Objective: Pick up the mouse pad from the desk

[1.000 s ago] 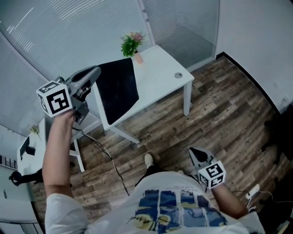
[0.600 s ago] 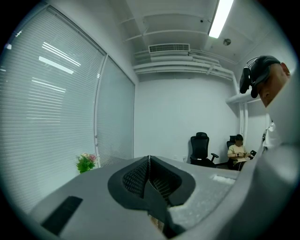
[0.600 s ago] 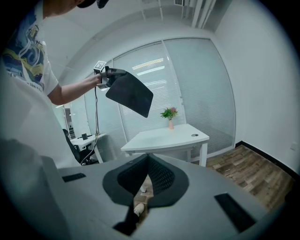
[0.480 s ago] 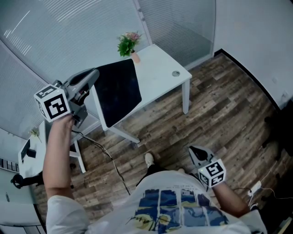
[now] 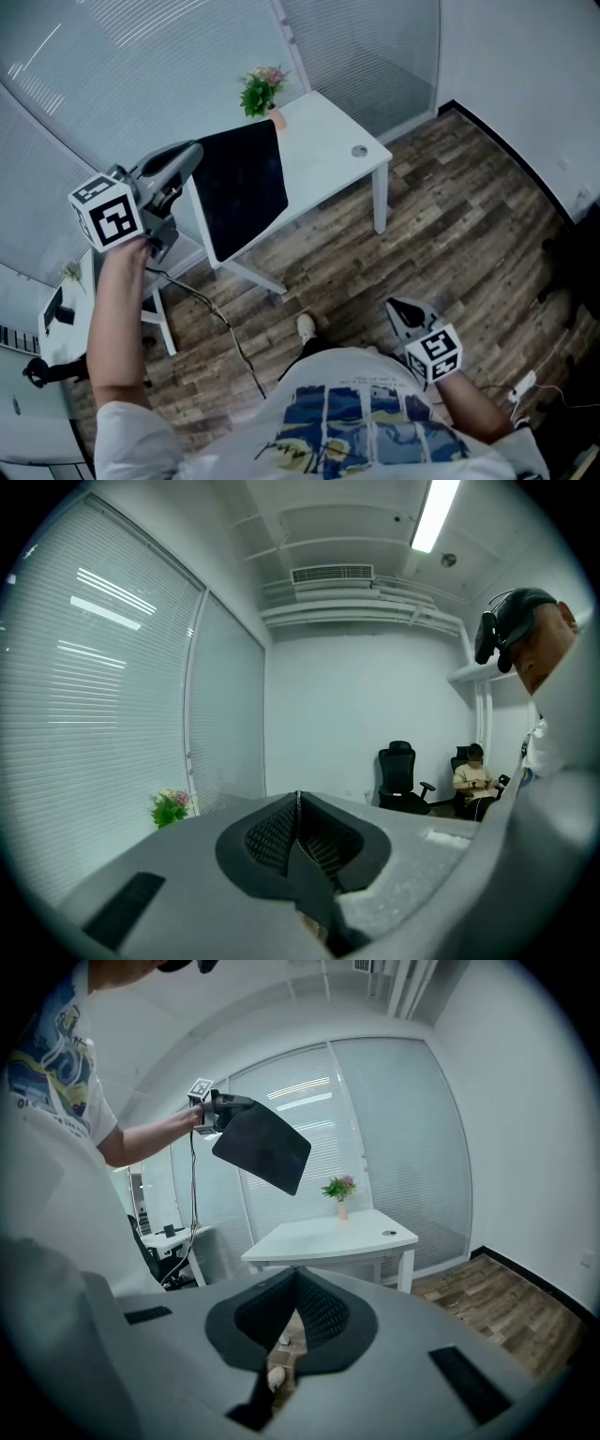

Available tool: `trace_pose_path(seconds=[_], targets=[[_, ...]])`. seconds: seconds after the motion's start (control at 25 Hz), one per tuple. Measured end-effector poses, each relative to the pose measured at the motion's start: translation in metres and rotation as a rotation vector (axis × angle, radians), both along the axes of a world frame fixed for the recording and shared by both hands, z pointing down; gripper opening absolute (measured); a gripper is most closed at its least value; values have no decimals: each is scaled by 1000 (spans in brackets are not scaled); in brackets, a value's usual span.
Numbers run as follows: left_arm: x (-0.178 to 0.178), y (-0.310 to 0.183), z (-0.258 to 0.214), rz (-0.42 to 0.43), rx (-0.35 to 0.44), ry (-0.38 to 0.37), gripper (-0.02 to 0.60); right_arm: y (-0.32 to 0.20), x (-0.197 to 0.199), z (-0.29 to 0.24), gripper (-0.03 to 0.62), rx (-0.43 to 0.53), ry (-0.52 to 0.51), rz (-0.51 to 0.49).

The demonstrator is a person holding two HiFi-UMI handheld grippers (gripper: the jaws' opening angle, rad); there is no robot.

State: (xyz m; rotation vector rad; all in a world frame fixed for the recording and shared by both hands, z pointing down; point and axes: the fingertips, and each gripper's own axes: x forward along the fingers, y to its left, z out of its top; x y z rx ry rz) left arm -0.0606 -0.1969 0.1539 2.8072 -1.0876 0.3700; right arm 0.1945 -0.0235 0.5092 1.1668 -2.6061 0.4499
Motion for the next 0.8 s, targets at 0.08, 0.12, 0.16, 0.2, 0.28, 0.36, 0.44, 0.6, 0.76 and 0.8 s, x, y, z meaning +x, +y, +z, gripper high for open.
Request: trace_pose_path(seconds=[0.08,0.12,0.16,0.2,0.28,0.36,0.44,0.6,0.76,0.8], targets=[[1,2,-1,5,1,-6,11,0,-1,-3,0,3,0,0],[2,3,-2,7,0,-9,11,0,-1,-5,0,5,-1,0],[3,3,-2,10,-1,-11,11,-1,-2,-5,0,8,-3,0],[4,3,-2,13,0,-14,11,-2,-2,-5,0,10,-5,1],[5,4,-2,19,1,-20,11,-1,-3,-3,0,9,-5,2],[7,13,-2,25,4,-25,11,7,-4,-1,0,8,-5,2],[8,21,-2,32,5,-29,11,14,-5,0,0,8,-6,4],[10,27,-1,49,8,-40,11,16,-8,3,0,17,-14,11],[14,23,3,63,4,-46,11,15,-8,9,0,34,-14,2],[15,21,3,65,2,-47,11,14,-8,11,0,34,-12,1]])
